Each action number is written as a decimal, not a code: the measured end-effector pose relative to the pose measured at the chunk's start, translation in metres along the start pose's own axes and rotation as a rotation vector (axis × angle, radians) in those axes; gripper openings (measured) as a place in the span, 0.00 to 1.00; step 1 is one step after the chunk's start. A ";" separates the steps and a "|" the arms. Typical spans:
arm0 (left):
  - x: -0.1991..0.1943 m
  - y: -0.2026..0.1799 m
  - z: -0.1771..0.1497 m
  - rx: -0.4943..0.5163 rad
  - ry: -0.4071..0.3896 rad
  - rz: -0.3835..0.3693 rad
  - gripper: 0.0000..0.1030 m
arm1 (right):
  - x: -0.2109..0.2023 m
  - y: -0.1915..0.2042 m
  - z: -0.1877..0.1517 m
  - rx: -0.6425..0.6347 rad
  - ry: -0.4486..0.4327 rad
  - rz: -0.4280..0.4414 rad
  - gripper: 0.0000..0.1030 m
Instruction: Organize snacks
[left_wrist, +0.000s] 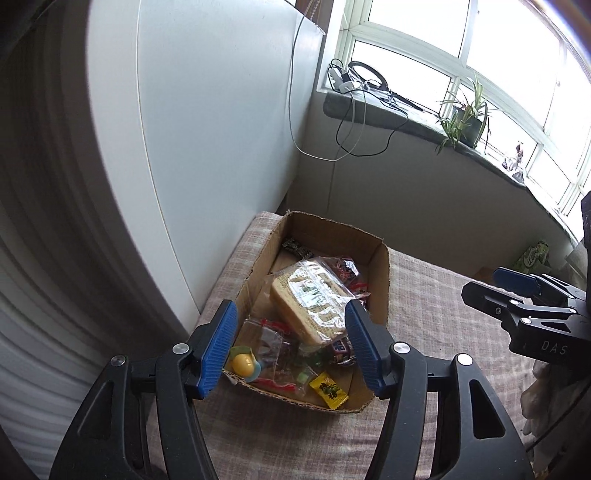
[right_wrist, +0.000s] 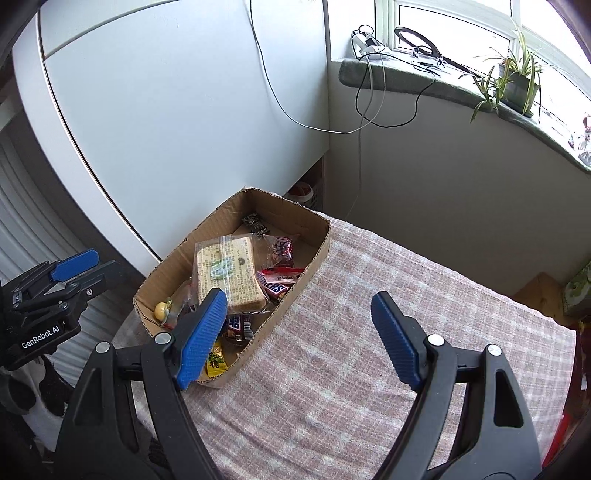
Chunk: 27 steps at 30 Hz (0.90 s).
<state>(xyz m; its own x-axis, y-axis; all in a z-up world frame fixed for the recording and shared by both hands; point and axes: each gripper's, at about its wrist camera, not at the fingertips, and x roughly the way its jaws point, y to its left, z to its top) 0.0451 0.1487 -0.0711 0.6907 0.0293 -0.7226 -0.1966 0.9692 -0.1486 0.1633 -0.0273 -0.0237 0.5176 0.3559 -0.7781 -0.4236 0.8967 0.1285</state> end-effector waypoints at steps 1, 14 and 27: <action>-0.006 -0.001 -0.002 0.000 -0.008 0.004 0.67 | -0.003 0.001 -0.002 0.000 -0.003 -0.010 0.81; -0.038 -0.010 -0.018 -0.003 -0.041 0.051 0.77 | -0.029 0.014 -0.018 -0.011 -0.036 -0.043 0.93; -0.045 -0.010 -0.021 -0.008 -0.052 0.063 0.77 | -0.034 0.017 -0.022 -0.005 -0.037 -0.052 0.93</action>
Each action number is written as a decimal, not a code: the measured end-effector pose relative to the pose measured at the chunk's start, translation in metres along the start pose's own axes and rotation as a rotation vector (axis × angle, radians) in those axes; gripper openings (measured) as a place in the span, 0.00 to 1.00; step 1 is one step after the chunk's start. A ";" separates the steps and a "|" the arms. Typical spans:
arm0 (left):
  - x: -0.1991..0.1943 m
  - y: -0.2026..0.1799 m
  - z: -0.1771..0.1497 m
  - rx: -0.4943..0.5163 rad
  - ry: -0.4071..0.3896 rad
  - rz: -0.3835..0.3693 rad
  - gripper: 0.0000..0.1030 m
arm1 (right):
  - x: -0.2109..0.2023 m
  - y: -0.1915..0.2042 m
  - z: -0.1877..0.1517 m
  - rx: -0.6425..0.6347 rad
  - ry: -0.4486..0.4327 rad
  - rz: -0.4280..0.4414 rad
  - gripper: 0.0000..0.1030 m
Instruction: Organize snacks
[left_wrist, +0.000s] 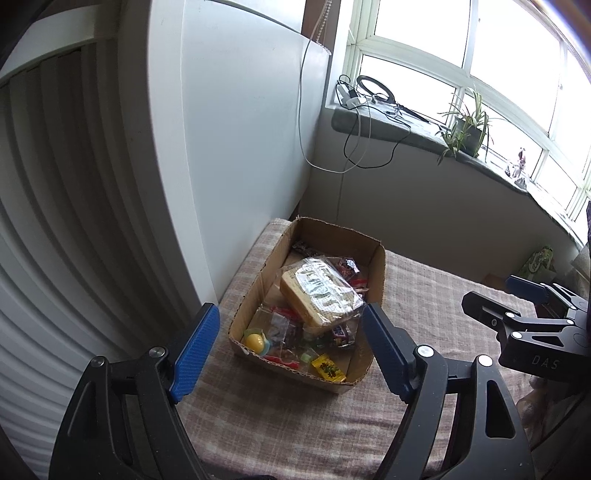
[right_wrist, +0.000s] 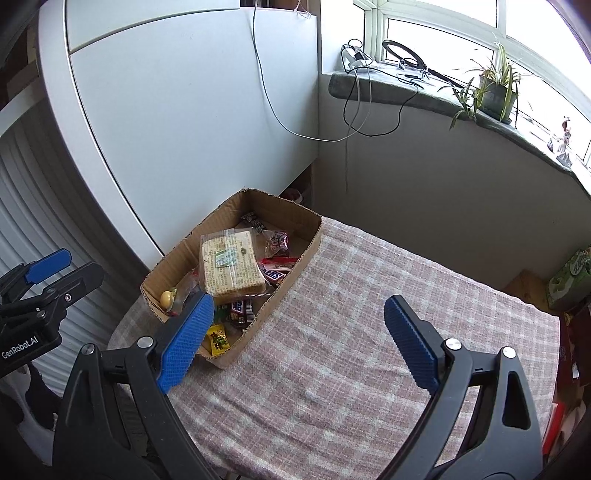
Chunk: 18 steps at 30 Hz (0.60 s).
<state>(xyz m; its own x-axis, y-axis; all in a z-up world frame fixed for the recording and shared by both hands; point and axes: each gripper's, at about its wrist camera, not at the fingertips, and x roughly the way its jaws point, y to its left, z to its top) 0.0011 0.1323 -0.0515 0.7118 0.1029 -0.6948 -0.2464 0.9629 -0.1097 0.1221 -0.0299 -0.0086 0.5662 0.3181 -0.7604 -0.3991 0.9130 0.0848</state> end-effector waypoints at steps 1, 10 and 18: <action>-0.001 0.000 0.000 0.001 0.000 -0.001 0.77 | -0.001 0.000 0.000 0.000 0.000 0.000 0.93; -0.003 -0.003 0.001 0.004 -0.001 -0.002 0.77 | -0.001 -0.001 0.000 0.001 -0.002 0.000 0.93; -0.006 -0.005 0.002 0.007 -0.006 0.007 0.77 | 0.000 0.000 0.000 0.002 0.001 -0.002 0.93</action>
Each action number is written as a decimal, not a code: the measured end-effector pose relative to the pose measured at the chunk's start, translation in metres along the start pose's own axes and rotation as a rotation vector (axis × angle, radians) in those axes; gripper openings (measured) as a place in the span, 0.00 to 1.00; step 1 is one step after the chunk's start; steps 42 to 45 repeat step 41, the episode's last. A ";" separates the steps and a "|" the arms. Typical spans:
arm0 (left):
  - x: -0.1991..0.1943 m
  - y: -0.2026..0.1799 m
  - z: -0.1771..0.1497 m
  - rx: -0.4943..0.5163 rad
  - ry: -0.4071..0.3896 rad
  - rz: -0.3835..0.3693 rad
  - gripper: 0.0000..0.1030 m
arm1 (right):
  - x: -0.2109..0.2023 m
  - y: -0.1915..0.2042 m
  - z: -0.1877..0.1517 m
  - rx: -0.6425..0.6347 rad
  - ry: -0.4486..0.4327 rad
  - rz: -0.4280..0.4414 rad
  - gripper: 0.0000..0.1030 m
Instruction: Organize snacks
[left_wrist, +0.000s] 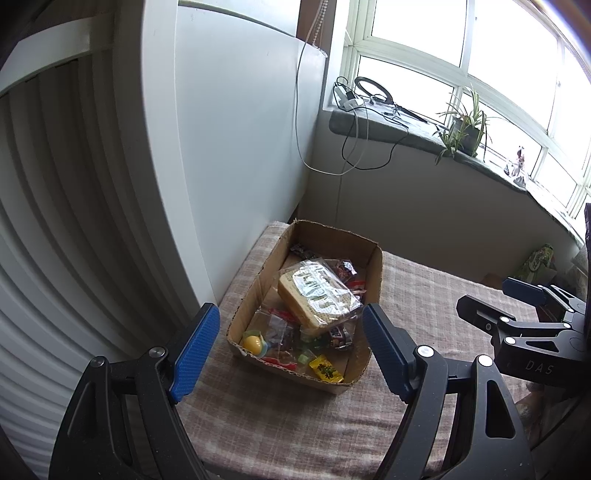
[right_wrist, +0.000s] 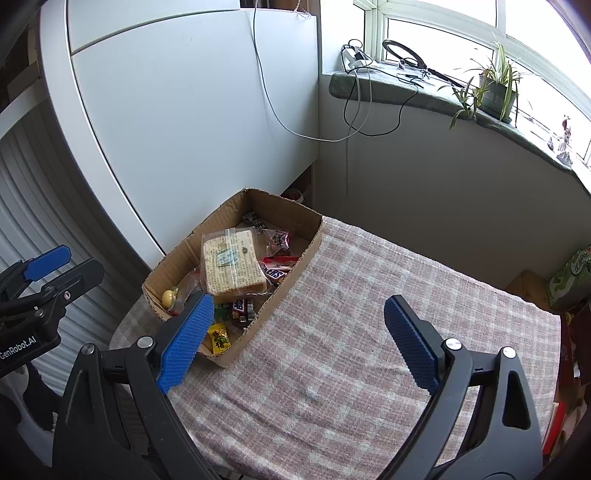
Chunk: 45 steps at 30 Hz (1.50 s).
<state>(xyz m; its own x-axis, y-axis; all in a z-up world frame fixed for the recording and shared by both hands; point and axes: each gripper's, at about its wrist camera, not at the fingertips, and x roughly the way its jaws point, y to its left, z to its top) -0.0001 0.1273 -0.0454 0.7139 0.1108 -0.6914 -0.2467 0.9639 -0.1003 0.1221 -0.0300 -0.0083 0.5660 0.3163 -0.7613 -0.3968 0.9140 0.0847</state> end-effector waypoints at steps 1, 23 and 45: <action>0.000 0.000 0.000 0.000 0.000 0.004 0.77 | 0.000 0.001 0.000 0.000 0.000 0.000 0.93; -0.001 -0.003 -0.002 -0.003 0.013 0.028 0.77 | 0.000 0.003 -0.001 0.007 0.000 -0.002 0.93; -0.006 -0.004 -0.007 0.011 -0.019 0.038 0.77 | -0.001 0.003 -0.010 0.015 0.003 -0.001 0.93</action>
